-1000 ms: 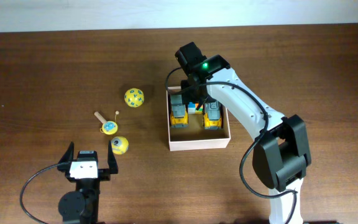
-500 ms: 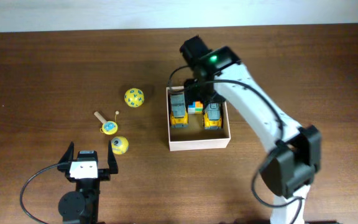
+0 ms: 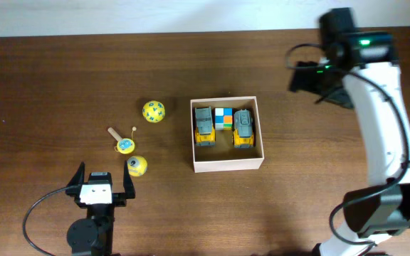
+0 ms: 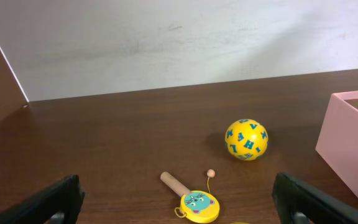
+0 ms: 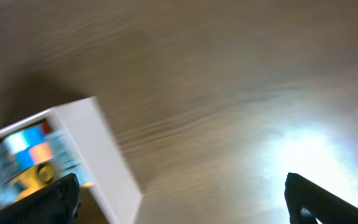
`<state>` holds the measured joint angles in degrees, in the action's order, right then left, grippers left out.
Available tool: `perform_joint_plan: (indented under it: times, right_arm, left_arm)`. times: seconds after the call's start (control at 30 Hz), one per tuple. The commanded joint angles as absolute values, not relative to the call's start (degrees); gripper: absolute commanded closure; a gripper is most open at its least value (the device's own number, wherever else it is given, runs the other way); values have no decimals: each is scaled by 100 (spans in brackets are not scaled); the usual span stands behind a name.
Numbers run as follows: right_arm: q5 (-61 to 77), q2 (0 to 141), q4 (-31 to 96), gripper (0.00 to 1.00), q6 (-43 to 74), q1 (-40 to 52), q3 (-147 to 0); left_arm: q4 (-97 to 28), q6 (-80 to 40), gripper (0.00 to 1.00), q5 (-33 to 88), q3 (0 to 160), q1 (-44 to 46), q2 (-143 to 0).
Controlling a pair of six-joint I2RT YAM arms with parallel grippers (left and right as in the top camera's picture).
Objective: Pack container
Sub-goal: 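Withdraw the right gripper to the upper right of the table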
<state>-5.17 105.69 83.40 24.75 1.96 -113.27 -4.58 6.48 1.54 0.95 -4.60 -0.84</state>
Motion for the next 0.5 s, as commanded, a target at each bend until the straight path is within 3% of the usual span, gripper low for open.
perform_joint_plan:
  times: [0.0,0.47]
  right_arm:
    - [-631,10495,8449,1,2423,-296,-11406]
    - [-628,10495,8766,1,2427,-757,-11402]
  left_arm:
    - [-458,740,1,209,51,-438,-67]
    - [-458,738,1,213,51,-438,-67]
